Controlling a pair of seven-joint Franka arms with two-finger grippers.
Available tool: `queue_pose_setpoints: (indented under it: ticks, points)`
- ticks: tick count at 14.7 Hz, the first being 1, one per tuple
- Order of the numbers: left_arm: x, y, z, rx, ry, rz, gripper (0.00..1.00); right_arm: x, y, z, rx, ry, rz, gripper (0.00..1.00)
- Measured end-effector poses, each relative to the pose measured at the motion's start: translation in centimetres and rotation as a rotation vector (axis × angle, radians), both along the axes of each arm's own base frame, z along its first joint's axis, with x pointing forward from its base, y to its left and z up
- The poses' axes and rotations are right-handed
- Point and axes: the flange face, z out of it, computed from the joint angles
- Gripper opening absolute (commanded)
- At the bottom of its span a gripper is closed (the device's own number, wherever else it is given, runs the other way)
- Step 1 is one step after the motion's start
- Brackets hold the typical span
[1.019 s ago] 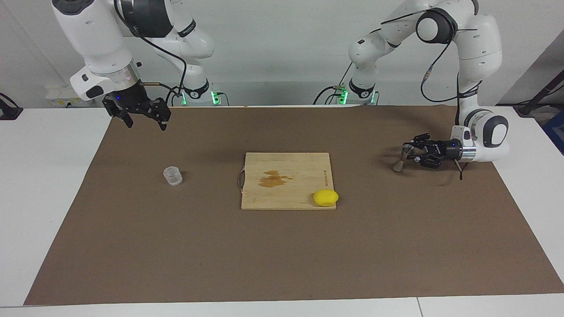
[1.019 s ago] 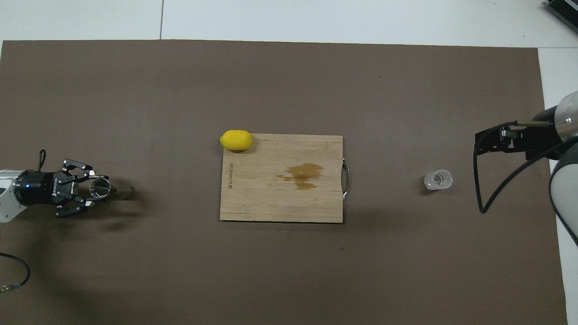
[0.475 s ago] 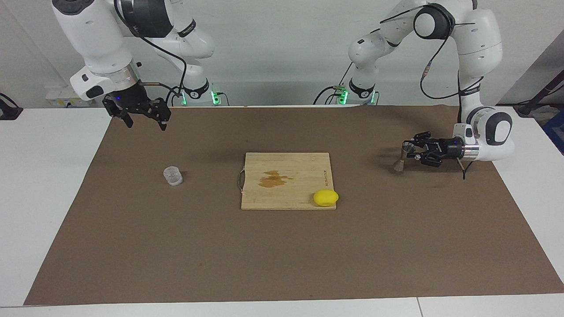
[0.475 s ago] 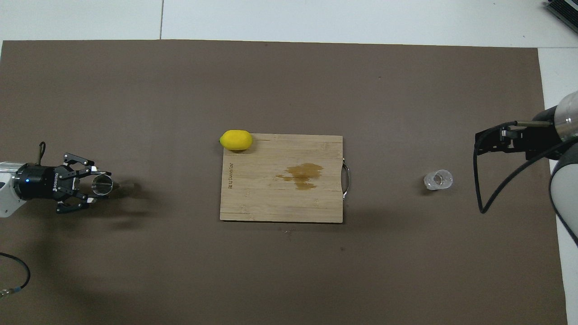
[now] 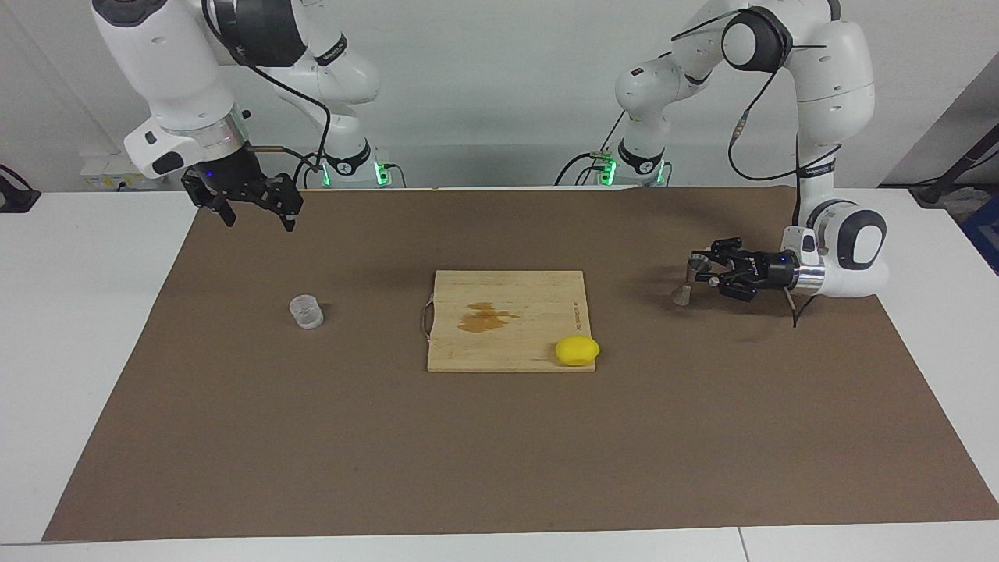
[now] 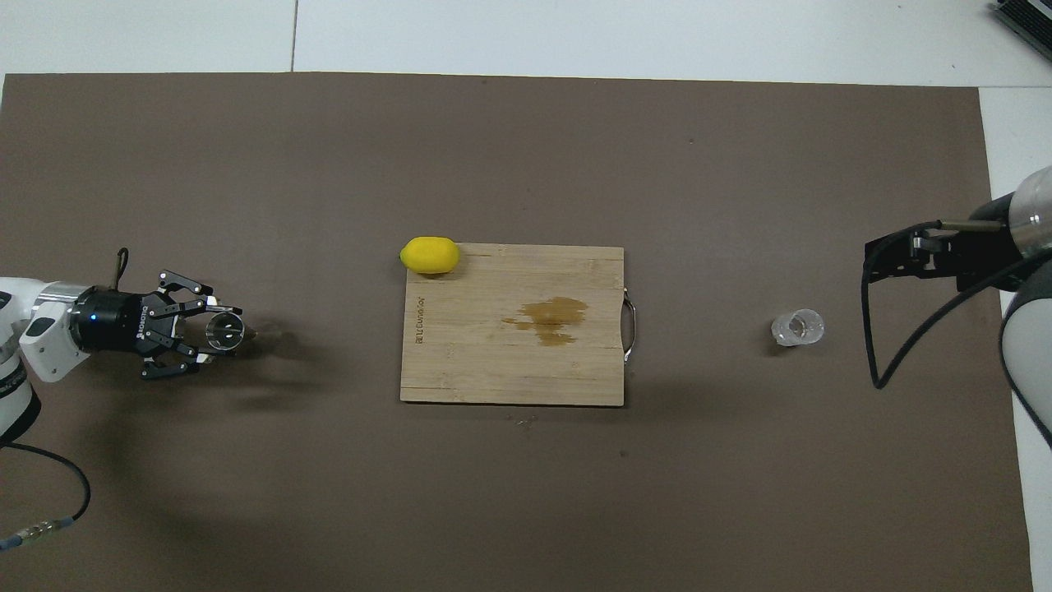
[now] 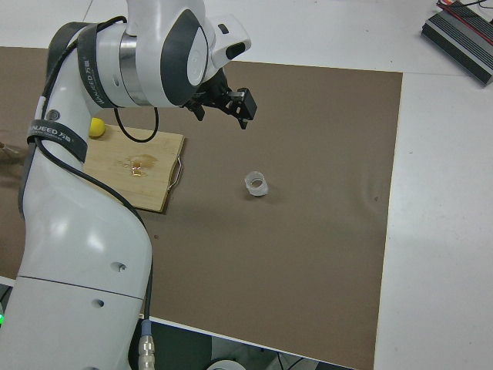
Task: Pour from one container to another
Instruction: 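Carry the dark cup with the left gripper onto the cutting board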
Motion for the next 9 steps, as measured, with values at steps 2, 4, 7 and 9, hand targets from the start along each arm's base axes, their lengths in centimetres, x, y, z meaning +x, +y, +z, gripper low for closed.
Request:
queue_pose_setpoints:
  ticks: [2, 4, 7, 9]
  points:
    - [-0.1, -1.0, -0.3, -0.013, 0.032, -0.001, 0.00, 0.0, 0.0, 0.0, 0.000, 0.000, 0.000, 1.00]
    - [-0.2, -2.2, -0.4, -0.022, 0.059, 0.002, 0.00, 0.0, 0.0, 0.0, 0.000, 0.000, 0.000, 1.00]
    - [-0.7, -4.2, -0.1, -0.021, 0.070, 0.022, 0.00, 0.0, 0.0, 0.0, 0.000, 0.000, 0.000, 1.00]
    - [-1.2, -6.2, 0.2, -0.015, 0.080, 0.037, 0.00, 0.0, 0.0, 0.0, 0.000, 0.000, 0.000, 1.00]
